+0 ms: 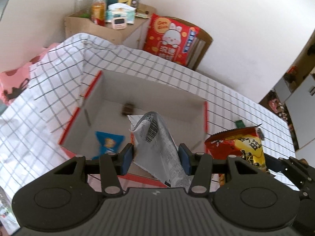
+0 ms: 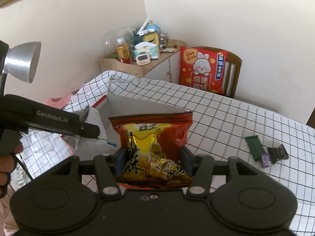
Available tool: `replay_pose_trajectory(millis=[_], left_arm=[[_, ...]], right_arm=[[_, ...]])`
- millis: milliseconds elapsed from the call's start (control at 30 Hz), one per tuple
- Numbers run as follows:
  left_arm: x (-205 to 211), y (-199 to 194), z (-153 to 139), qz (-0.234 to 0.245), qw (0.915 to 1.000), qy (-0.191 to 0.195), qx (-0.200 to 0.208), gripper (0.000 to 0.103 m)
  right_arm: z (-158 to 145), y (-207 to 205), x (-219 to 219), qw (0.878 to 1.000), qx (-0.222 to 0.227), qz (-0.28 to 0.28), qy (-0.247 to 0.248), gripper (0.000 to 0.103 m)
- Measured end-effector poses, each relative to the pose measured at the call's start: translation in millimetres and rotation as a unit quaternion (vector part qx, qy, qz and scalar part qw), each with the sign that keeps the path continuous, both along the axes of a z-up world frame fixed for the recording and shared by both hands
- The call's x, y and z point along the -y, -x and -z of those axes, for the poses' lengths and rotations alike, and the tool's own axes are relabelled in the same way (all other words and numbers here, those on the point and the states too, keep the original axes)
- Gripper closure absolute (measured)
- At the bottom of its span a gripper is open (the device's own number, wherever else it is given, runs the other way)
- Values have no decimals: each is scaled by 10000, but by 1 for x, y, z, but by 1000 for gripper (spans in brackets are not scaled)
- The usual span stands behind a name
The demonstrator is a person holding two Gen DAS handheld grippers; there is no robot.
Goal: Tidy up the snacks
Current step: 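Carry the white packet and red-yellow chip bag over the red box with both tools, then open both grippers to drop the white packet and chip bag into the box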
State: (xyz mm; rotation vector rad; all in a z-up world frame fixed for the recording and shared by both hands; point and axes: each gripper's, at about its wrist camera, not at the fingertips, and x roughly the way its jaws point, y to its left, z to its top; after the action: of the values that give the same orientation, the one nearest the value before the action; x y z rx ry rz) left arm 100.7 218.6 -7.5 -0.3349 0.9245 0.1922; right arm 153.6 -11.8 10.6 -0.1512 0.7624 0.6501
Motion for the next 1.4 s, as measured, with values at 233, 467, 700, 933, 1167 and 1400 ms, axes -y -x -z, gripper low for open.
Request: replay_pose_trajectory(millis=[233, 467, 700, 933, 1167, 1400], left_arm=[[-37, -7, 14, -260, 9994, -185, -131, 54], [-61, -32, 38, -397, 9980, -305, -395, 54], [-61, -62, 63, -426, 9960, -501, -599, 54], [-68, -86, 90, -477, 9938, -425, -905, 54], [-68, -98, 111, -416, 9915, -389, -1169, 52], [-67, -102, 119, -430, 9909, -344, -1232, 51]], right_arm=[[21, -17, -35, 9997, -120, 8, 229, 47], [46, -41, -65, 9981, -180, -25, 582, 47], [70, -62, -90, 9953, -331, -115, 902, 47], [93, -77, -107, 9917, -435, -227, 1191, 47], [103, -82, -113, 9899, -418, -278, 1329, 47], [104, -84, -113, 9898, -458, -226, 1329, 44]])
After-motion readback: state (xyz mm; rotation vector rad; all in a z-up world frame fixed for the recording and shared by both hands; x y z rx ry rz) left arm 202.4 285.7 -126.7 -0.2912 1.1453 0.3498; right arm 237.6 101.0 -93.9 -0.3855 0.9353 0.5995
